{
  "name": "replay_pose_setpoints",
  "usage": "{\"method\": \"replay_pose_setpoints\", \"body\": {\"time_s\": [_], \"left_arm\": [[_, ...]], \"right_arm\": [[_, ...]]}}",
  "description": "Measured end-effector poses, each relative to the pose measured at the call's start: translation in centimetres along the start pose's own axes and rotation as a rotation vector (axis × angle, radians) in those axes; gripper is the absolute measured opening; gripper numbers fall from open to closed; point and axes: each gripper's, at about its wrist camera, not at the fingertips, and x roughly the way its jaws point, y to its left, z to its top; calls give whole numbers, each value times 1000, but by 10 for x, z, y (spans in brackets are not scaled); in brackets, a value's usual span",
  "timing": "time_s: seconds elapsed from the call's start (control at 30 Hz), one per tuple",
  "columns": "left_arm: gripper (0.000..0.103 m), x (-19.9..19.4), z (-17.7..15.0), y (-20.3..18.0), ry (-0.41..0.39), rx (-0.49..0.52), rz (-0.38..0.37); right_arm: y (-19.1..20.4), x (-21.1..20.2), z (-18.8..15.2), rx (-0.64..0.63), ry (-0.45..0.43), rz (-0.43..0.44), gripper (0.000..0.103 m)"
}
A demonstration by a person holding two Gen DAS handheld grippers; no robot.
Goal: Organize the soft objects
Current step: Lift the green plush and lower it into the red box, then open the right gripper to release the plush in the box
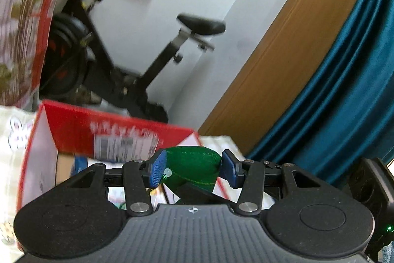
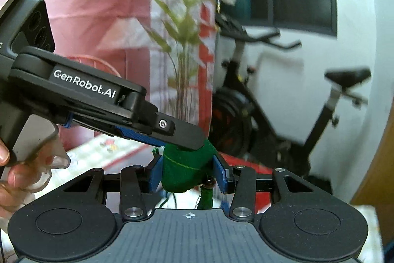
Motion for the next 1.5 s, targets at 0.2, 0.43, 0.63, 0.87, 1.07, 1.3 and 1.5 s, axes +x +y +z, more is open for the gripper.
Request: {"method": "replay_pose_setpoints", "body": {"time_s": [0.2,0.43,0.63,0.87,1.07,1.3,1.5], "left_arm": [[51,22,-11,21,42,9,67],[52,30,-12,43,65,43,191],[54,23,-12,49,65,74,250],[56,2,-17,44,43,116,293],[69,-22,-25,39,28,123,329],[100,-52,-33,29,-14,111,345],[103,-77,-47,17,-15,143,357]], "right_arm": [[-11,19,-35,44,104,-17,40],[-27,41,-51,96,196,-93,41],[-32,44,-52,106,207,-149,48],[-25,33,-46,97,197,-156,60],[-9,12,-41,103,169,-154,89],[9,-10,-37,115,148,-155,103],[23,-33,-37,152,117,-150,103]]}}
